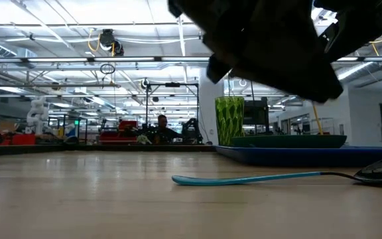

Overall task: Pick and place plate/cup/fork/spoon on tray
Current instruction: Put the blue spoon on the blue tray to the left of the blue fork

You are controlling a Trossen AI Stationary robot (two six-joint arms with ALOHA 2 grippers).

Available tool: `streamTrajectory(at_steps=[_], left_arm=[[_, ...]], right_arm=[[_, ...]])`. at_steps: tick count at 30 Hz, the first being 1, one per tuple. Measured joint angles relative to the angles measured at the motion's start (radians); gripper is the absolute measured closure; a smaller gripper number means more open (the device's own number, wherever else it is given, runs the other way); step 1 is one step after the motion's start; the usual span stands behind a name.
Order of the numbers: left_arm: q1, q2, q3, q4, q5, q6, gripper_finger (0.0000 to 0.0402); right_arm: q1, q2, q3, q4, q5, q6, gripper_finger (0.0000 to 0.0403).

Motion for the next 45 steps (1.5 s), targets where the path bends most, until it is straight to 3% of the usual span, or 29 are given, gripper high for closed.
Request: streamTrajectory(at_steps=[8, 15, 27, 33, 40, 45], left_arm=[[0.005, 0.062, 0.002, 0.003, -0.039, -0.018, 0.0274], [0.015, 0.089, 0.002, 0.010, -0.039, -0.014, 0.0260], [0.024, 0.126, 0.004, 0.016, 0.013, 0.021, 0.0323], [0.026, 0.126, 0.004, 0.026, -0.010, 0.075, 0.0386], [0.048, 0.089, -0.001, -0.018, -0.017, 0.098, 0.0382], [0.050, -0.047, 0.002, -0.087, -0.083, 0.123, 0.0392]], right_arm=[[0.000, -0.001, 0.000, 0.009, 0.000, -0.081, 0.0403], [0.000, -0.001, 0.000, 0.009, 0.000, -0.091, 0.0403], [0.000, -0.001, 0.000, 0.008, 0.000, -0.087, 0.0403], [0.000, -0.001, 0.000, 0.010, 0.000, -0.087, 0.0403], [0.000, -0.001, 0.000, 0.029, 0.001, -0.087, 0.0403], [0.000, -0.001, 0.000, 0.028, 0.007, -0.087, 0.0403]])
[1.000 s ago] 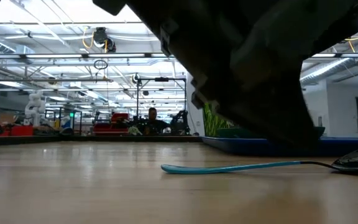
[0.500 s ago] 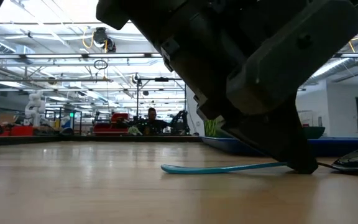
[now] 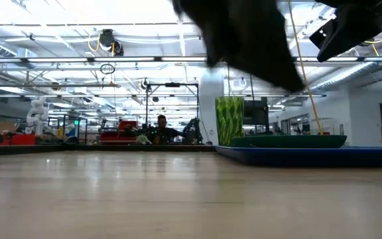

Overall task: Pick and place plate/cup/fork/spoon on tray
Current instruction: Put the blue spoon on the blue tray to the left of the blue fork

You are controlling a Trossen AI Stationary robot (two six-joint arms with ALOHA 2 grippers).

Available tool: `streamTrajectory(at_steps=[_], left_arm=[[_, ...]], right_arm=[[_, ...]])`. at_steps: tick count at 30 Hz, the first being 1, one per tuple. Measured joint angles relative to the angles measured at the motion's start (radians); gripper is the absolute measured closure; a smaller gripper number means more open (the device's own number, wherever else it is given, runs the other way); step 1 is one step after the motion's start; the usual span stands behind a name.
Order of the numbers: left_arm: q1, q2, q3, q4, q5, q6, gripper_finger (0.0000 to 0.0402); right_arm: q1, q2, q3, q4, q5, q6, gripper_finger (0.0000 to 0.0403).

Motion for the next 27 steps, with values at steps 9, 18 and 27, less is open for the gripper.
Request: streamTrajectory(at_steps=[9, 18, 27], left_arm=[[-0.026, -0.249, 0.000, -0.107, -0.164, 0.033, 0.0393], [-0.055, -0.350, -0.001, 0.046, -0.463, 0.138, 0.0387], [-0.022, -0.274, -0.001, 0.458, -0.403, 0.360, 0.0386]], right_arm=[[0.000, 0.000, -0.001, 0.010, 0.250, 0.063, 0.0403], [-0.002, 0.015, -0.113, 0.425, 0.305, -0.010, 0.0403], [-0.005, 0.080, -0.319, 1.186, -0.022, -0.160, 0.0403]])
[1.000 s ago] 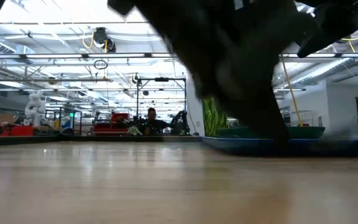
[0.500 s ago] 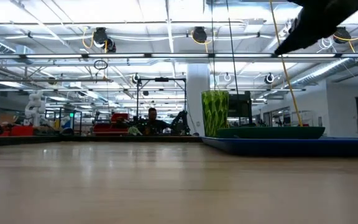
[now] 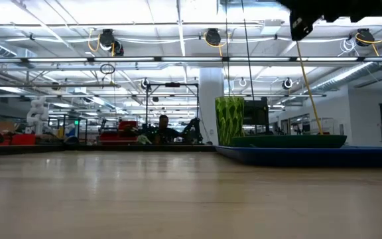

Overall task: Pick and place plate/cup/fork/spoon on tray
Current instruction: Put the blue spoon on the blue tray to the left of the blue fork

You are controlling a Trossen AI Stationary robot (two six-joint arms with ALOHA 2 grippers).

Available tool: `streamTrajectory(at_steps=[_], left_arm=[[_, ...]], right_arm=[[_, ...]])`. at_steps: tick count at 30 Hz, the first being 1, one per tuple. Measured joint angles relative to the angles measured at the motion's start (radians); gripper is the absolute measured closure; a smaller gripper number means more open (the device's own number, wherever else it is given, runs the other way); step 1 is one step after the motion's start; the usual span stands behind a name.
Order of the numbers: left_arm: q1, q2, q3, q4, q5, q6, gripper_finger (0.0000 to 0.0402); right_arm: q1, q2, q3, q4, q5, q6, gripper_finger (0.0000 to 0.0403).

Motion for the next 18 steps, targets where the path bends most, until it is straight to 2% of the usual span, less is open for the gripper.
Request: streamTrajectory(at_steps=[2, 7, 10, 18], left_arm=[[0.012, 0.015, 0.000, 0.063, 0.047, 0.017, 0.0390], [0.049, 0.062, 0.000, 0.169, 0.171, 0.042, 0.0393], [0.069, 0.082, 0.000, 0.196, 0.217, 0.027, 0.0385], [0.080, 0.086, 0.000, 0.193, 0.256, 0.042, 0.0393]], right_arm=[[0.000, 0.023, -0.016, 0.083, -0.058, -0.032, 0.0402], [0.001, 0.093, -0.022, 0.183, -0.091, -0.054, 0.0374], [0.004, 0.126, -0.022, 0.230, -0.092, -0.075, 0.0334], [0.032, 0.165, -0.022, 0.337, -0.094, -0.129, 0.0215]])
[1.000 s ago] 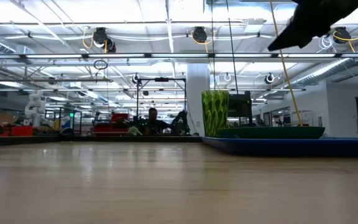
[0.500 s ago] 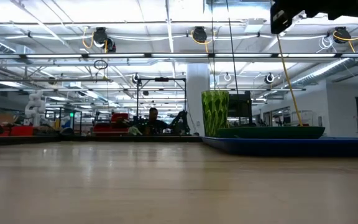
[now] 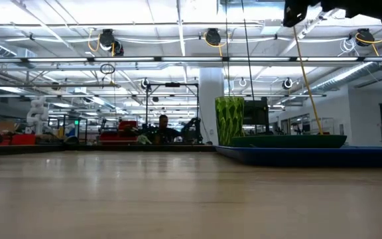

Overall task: Pick and place plate/cup/fork/spoon on tray
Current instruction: Put the blue spoon on the blue tray to the left of the blue fork

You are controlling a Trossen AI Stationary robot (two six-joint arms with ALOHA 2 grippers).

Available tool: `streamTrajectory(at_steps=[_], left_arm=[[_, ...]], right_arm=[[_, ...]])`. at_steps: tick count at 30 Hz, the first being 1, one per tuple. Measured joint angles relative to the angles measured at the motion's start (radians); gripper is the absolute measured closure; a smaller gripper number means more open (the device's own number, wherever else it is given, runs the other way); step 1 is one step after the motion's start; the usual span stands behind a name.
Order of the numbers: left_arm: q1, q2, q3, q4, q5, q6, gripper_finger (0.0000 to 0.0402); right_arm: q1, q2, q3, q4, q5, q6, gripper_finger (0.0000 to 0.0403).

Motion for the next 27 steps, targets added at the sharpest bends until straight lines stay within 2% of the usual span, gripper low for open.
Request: streamTrajectory(at_steps=[5, 11, 16, 24, 27], left_arm=[[0.011, -0.002, 0.000, 0.007, 0.036, -0.011, 0.0383], [0.012, -0.002, 0.000, 0.006, 0.037, 0.013, 0.0393], [0.022, 0.013, 0.001, 0.041, 0.074, -0.019, 0.0383], [0.017, 0.017, 0.000, 0.060, 0.078, 0.008, 0.0393], [0.014, 0.017, 0.000, 0.073, 0.067, 0.012, 0.0377]], right_arm=[[0.007, 0.024, 0.000, 0.091, 0.000, -0.003, 0.0183], [0.006, 0.055, 0.000, 0.147, 0.000, 0.001, 0.0193], [0.006, 0.081, 0.000, 0.213, 0.000, 0.002, 0.0237], [0.007, 0.070, 0.000, 0.211, -0.011, 0.030, 0.0350], [0.007, 0.061, 0.000, 0.208, -0.024, 0.025, 0.0383]])
